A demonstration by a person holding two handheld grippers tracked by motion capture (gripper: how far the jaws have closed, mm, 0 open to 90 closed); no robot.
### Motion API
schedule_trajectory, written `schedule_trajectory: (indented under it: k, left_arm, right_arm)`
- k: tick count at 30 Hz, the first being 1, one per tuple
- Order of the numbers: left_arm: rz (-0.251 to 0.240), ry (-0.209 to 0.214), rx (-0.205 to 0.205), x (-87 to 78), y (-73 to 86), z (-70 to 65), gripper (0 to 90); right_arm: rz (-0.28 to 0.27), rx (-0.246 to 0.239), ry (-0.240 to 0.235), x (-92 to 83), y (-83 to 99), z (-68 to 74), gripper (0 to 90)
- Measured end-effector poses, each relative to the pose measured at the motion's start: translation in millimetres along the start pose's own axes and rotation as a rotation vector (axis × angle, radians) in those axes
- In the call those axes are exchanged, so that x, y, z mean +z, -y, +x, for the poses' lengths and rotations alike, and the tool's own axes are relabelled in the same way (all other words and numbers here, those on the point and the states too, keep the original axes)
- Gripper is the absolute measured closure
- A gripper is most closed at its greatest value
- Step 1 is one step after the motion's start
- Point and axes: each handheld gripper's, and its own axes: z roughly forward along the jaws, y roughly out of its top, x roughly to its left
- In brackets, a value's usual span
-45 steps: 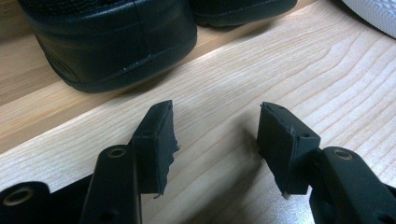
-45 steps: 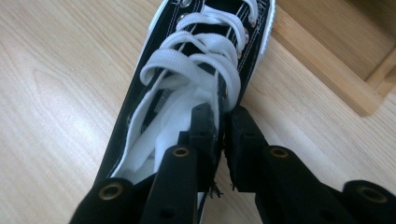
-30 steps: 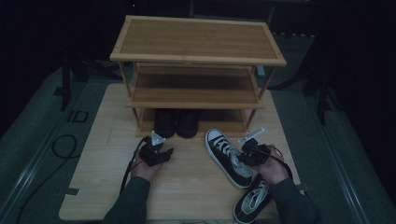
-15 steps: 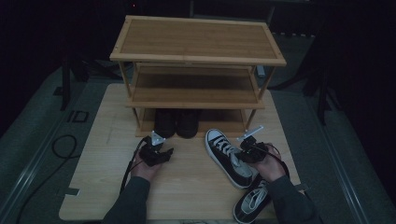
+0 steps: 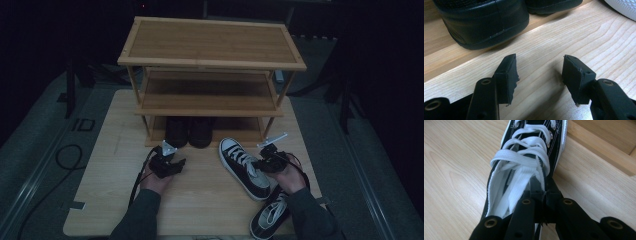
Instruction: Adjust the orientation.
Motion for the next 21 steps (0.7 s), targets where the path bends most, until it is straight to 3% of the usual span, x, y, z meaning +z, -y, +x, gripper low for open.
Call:
schedule_trajectory:
  k: [21]
  left_arm:
    - [-0.003,0.0,-0.004,0.2,0.0,-0.2,45.9]
  right_arm:
    - [-0.063,0.011,0.006,-22.5,-8.9,-5.9,88.1]
